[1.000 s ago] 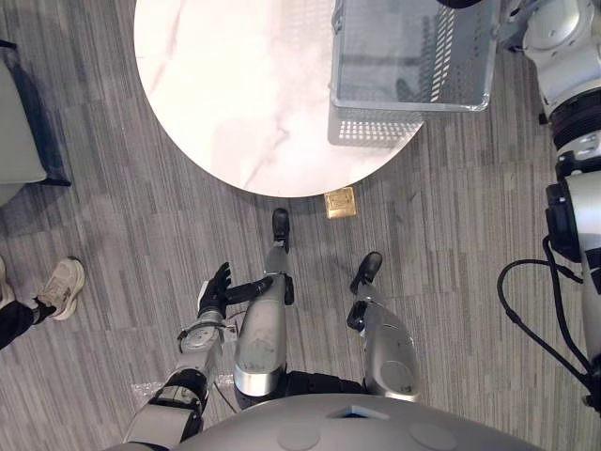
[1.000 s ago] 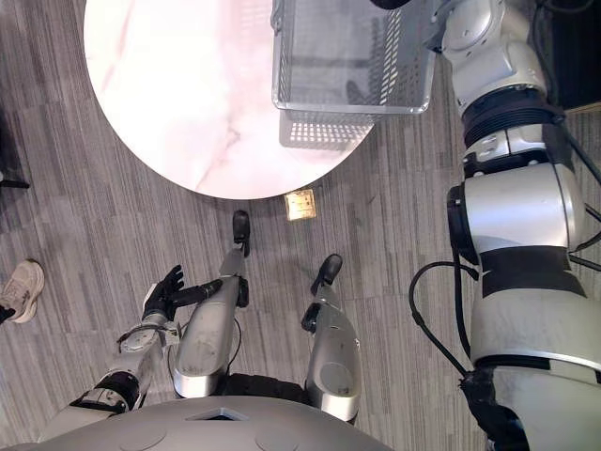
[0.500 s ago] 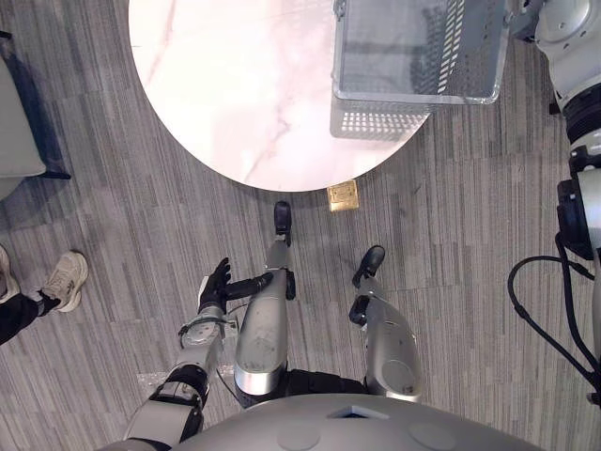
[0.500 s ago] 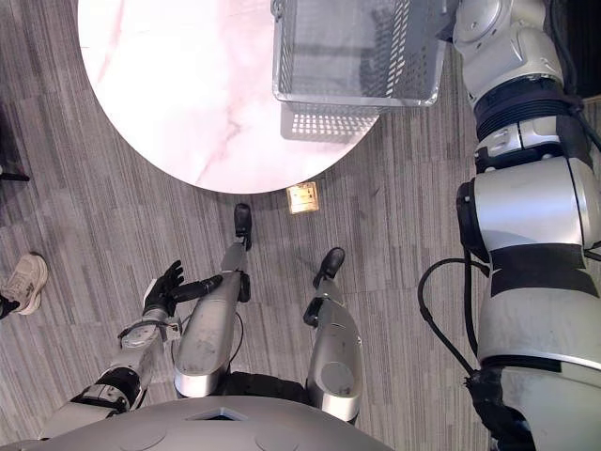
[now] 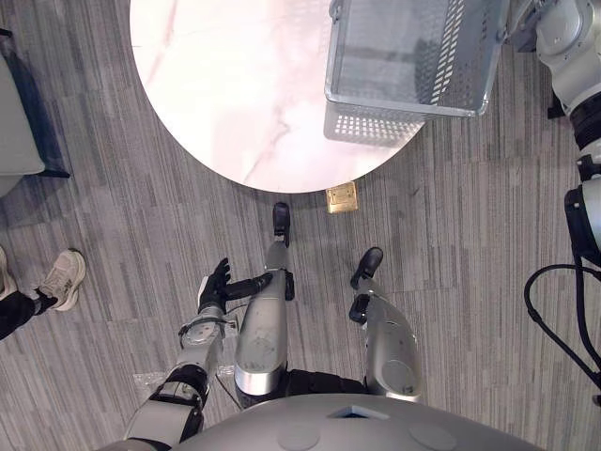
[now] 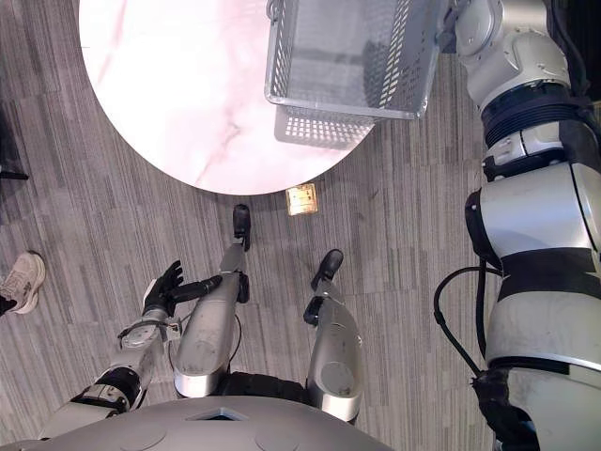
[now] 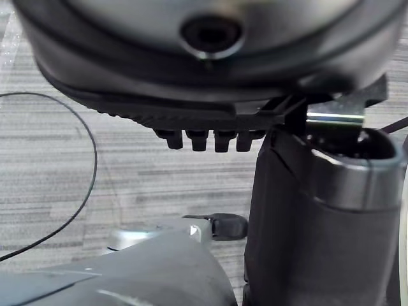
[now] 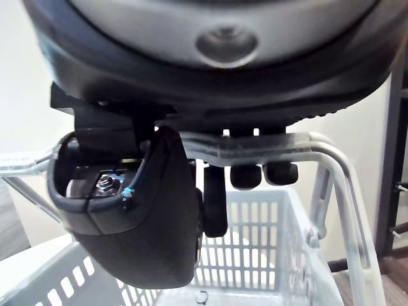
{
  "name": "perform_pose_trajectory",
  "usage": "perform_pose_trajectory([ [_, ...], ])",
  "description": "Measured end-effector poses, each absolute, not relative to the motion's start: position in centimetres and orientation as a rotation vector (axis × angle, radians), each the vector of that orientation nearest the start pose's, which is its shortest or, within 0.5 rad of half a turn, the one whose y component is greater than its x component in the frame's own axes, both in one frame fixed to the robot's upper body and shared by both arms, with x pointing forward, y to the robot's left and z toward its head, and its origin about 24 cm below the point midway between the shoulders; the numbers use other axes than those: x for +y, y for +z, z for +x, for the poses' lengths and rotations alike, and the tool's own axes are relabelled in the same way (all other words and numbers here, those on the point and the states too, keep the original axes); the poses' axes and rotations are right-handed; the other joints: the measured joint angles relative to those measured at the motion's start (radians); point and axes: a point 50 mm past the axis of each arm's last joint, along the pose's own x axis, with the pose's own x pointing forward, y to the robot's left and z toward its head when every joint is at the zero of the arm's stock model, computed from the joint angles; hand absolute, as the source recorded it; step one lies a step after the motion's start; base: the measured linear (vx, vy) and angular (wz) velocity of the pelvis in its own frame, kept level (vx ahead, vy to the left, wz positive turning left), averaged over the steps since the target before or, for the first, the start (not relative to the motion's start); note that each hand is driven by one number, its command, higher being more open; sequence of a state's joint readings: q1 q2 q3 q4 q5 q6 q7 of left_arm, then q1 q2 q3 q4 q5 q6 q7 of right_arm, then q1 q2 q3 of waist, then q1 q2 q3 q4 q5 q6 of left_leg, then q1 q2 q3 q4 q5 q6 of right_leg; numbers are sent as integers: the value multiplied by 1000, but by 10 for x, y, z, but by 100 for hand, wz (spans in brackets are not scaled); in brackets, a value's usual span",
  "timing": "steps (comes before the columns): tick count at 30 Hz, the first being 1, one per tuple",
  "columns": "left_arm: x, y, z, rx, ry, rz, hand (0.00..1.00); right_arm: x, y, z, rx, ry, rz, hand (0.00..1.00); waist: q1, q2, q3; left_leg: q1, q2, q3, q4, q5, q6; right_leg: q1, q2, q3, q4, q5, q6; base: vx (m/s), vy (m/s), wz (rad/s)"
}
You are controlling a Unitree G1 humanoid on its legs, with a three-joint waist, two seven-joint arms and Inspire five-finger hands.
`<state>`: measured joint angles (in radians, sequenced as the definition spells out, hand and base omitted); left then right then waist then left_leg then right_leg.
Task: Pick vegetable in the basket
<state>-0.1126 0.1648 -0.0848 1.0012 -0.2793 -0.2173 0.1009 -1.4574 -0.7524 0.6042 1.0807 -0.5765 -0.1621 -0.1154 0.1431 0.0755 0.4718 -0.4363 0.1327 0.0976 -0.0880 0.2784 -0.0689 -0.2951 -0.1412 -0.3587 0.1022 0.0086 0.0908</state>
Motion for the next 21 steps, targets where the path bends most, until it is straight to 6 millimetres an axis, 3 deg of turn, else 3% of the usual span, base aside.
perform_pose_trajectory([
  [11,201,-116,194,693,206,24,100,-224,310,406,-392,-205,-1562,0,2,0,-1,55,-1,24,0,-2,-2,16,-14,28,49,-18,0,1,1,-4],
  [21,205,-124,186,758,222,50,100,-196,258,397,-429,23,-1448,0,-33,-10,-8,143,10,87,-2,-12,-7,61,-14,90,55,-16,5,1,-17,-15],
])
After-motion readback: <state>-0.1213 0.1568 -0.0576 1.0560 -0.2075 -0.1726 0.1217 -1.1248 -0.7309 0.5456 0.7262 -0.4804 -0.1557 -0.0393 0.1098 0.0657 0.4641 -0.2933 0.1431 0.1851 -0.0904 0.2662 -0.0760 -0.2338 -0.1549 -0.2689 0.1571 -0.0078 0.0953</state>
